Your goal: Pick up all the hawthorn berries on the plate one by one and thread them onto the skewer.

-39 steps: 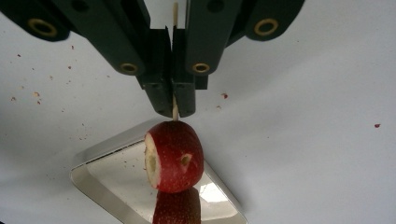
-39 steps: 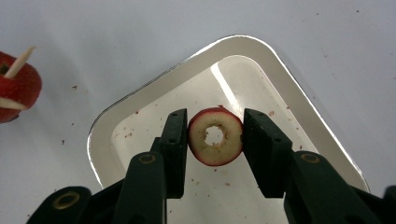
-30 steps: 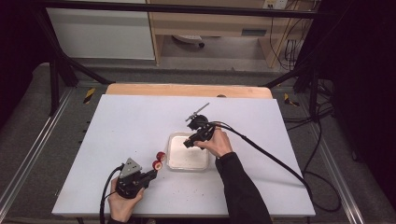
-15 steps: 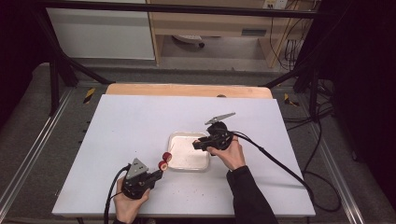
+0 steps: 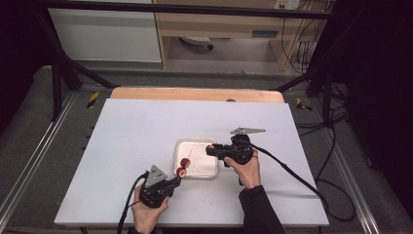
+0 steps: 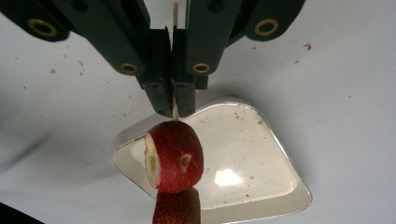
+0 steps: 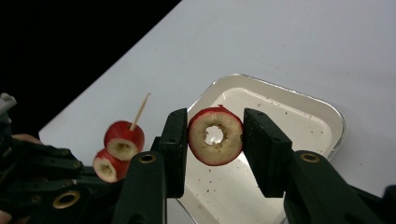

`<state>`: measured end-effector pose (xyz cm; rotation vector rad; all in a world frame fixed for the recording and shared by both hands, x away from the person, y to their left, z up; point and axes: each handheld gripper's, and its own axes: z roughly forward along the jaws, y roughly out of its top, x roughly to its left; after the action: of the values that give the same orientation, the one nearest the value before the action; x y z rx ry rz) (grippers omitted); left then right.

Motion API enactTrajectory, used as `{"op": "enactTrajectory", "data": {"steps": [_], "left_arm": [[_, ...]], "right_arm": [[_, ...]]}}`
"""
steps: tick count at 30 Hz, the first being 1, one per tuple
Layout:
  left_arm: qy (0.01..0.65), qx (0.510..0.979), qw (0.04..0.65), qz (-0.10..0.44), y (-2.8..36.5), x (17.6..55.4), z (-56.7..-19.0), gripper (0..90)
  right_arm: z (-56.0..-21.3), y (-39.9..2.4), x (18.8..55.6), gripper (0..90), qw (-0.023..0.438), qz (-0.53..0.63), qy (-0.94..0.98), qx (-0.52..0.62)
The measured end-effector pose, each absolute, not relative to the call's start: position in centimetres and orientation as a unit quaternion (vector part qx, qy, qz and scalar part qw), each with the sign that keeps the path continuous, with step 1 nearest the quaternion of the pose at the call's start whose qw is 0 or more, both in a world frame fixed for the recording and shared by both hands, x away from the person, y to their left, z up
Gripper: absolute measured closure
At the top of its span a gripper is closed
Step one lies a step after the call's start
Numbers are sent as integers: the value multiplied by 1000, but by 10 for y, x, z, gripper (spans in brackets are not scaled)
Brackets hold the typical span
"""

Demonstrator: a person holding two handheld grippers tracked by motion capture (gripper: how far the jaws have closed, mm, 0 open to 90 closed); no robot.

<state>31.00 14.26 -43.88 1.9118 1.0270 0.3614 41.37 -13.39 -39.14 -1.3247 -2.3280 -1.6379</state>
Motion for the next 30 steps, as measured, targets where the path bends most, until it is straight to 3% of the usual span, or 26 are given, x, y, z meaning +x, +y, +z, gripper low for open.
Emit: {"op": "enactTrajectory", "data": {"steps": [30], "left_arm": [[449,738,483,140,110,303,-441,882]], "right_arm": [[-400,-124,409,621,-15,-645,-603,-470]]}}
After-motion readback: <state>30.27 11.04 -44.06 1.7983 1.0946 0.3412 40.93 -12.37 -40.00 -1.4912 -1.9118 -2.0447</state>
